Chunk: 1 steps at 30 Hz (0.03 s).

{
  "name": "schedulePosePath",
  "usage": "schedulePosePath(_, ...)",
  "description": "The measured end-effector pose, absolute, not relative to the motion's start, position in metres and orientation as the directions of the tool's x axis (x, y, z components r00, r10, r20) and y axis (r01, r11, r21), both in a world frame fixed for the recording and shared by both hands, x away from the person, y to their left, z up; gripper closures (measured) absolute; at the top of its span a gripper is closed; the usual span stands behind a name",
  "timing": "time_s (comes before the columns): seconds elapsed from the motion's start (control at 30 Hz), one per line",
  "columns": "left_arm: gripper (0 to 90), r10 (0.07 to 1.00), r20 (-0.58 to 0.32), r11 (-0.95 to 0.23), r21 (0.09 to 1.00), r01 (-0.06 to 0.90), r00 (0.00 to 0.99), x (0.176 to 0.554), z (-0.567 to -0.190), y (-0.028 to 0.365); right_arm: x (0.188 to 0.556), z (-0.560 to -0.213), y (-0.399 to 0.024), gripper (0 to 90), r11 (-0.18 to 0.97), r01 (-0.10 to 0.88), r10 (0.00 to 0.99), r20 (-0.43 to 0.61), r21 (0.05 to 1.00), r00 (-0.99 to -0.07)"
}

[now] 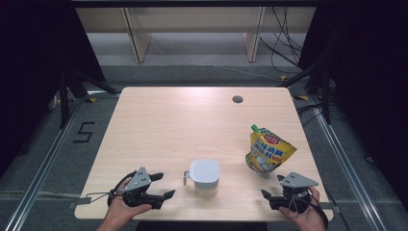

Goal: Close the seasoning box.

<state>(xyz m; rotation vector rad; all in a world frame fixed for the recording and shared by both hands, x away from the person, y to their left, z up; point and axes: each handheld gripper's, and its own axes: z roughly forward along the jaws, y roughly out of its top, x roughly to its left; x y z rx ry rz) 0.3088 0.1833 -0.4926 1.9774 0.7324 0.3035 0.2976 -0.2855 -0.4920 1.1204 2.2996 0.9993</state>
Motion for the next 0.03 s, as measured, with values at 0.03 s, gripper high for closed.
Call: schedulePosePath(0.03, 24.5, 0.604, -0.069, -0.368, 0.86, 0.355, 0.794, 0.3096, -0.4922, 0.1839, 0.2991, -0.4928, -0.2871, 21.9, 0.441, 0.496, 0.79, -0.06, 0.748, -0.611)
